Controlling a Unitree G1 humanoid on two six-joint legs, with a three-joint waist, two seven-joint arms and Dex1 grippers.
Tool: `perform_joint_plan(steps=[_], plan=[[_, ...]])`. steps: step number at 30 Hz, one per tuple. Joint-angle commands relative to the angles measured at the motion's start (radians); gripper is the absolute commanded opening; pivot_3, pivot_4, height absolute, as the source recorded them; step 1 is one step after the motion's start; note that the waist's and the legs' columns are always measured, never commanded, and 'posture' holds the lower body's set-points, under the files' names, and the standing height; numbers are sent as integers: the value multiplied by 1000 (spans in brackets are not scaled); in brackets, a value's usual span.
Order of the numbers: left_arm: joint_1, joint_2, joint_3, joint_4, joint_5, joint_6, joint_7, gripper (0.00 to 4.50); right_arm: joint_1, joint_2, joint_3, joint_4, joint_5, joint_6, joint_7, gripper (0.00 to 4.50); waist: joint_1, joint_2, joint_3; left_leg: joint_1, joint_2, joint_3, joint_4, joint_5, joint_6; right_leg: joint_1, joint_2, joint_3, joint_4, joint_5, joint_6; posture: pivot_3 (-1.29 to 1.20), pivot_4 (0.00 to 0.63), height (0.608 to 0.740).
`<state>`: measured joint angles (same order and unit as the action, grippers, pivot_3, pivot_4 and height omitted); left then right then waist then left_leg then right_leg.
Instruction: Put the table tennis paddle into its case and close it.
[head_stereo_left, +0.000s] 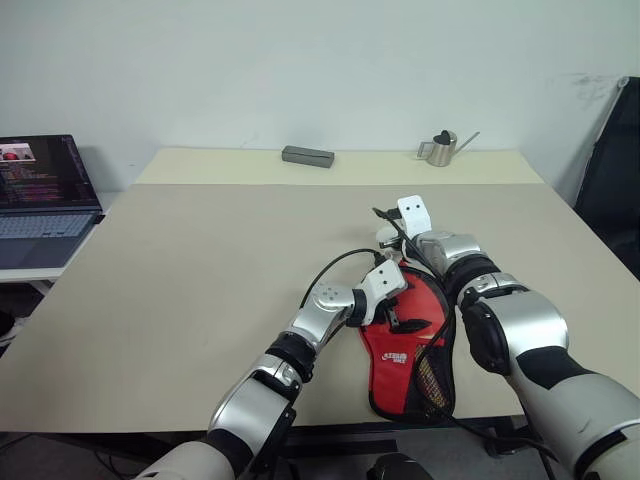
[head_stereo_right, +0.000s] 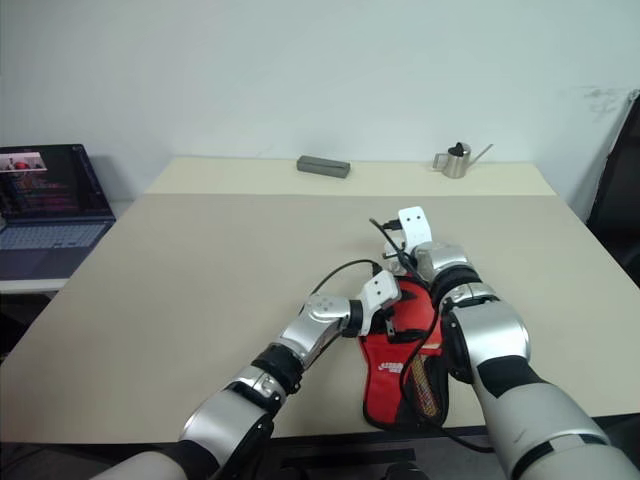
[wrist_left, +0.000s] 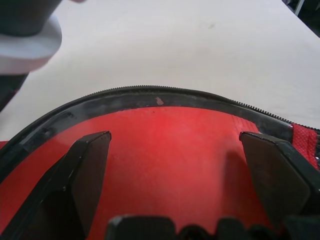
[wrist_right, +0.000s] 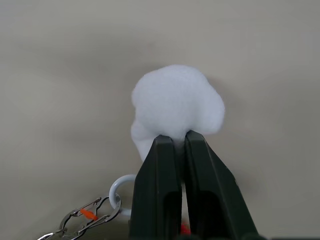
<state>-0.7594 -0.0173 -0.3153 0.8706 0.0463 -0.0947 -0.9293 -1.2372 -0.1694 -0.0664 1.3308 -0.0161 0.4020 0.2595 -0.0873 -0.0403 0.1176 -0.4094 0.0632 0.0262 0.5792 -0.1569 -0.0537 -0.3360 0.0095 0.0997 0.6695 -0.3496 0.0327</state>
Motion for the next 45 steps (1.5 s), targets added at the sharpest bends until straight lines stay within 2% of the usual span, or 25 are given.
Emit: perform_joint_plan(steps=[1, 5, 15, 25, 30, 40, 45], plan=[[142, 60, -84, 163, 102, 105, -13, 4500, -40, -40, -20, -68, 13, 5, 2, 26, 0, 1, -1, 0, 0, 0, -2, 0, 1, 0, 0, 0, -3, 1, 1, 0, 150, 740], [148, 61, -85, 161, 104, 108, -13, 4500, -51, -58, -30, -96, 23, 24, 16, 26, 0, 1, -1, 0, 0, 1, -4, 1, 2, 1, 1, -1, -7, 3, 5, 0, 150, 740], [147, 65, -88, 169, 110, 117, -8, 4500, -30, -147, -16, -205, 9, 114, 94, 26, 0, 0, 0, 0, 1, 0, -5, 0, 0, 1, -1, 0, -8, 1, 2, 0, 150, 740], [140, 69, -89, 179, 111, 118, -3, 4500, 119, -292, 45, -353, -23, 201, 183, 26, 0, 1, -1, 0, 0, 1, -6, 0, 0, 1, -1, 1, -9, 1, 2, 0, 150, 740], [141, 68, -92, 178, 110, 120, 0, 4500, 293, -344, 67, -598, -9, 331, 231, 26, 1, 2, -3, 0, 0, 1, -6, 0, 0, 1, -1, 1, -10, 1, 2, 0, 150, 740], [129, 60, -103, 189, 107, 122, 11, 4500, 713, -477, 47, -1306, 107, 734, 344, 26, 4, 4, -6, -1, 1, -1, -7, -1, -1, 1, -1, 0, -12, -1, 0, 0, 150, 740], [123, 56, -106, 196, 110, 120, 13, 4500, 826, -541, 32, -1497, 195, 848, 390, 26, 4, 3, -7, -1, 1, -2, -8, -2, -3, 1, -1, 0, -13, -1, 0, 0, 150, 740]])
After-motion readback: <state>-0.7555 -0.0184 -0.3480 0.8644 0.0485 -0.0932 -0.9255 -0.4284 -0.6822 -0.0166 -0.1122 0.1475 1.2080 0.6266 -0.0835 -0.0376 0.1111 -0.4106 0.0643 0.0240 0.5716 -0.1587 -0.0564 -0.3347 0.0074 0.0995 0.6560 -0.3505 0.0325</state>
